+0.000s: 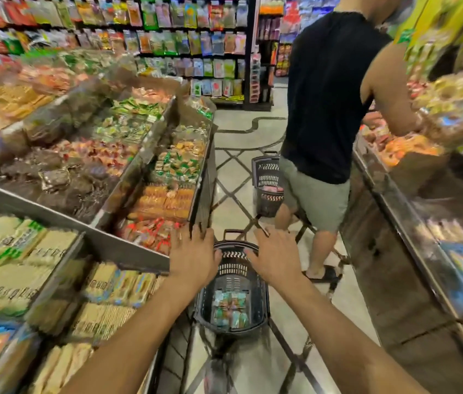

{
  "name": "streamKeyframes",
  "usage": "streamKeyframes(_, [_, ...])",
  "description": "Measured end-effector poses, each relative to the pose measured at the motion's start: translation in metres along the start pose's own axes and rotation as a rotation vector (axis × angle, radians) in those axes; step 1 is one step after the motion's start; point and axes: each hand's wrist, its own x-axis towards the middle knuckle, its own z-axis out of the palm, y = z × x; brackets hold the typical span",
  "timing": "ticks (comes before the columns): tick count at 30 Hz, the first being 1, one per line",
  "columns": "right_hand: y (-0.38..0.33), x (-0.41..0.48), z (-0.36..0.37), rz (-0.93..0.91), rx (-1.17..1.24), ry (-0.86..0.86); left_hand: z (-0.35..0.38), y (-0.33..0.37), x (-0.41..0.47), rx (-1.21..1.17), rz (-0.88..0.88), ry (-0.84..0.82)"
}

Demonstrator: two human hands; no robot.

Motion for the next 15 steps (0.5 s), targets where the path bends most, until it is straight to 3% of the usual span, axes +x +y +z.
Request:
streamKeyframes(7, [0.000, 0.069, 0.058, 0.095, 0.016, -0.118, 0.058, -0.002, 0.088, -0.007, 0.082, -0.096])
streamKeyframes(15, [0.007, 0.113, 0.168, 0.148, 0.094, -0.271, 0.153, -0.001, 0.157, -0.052, 0.129, -0.321])
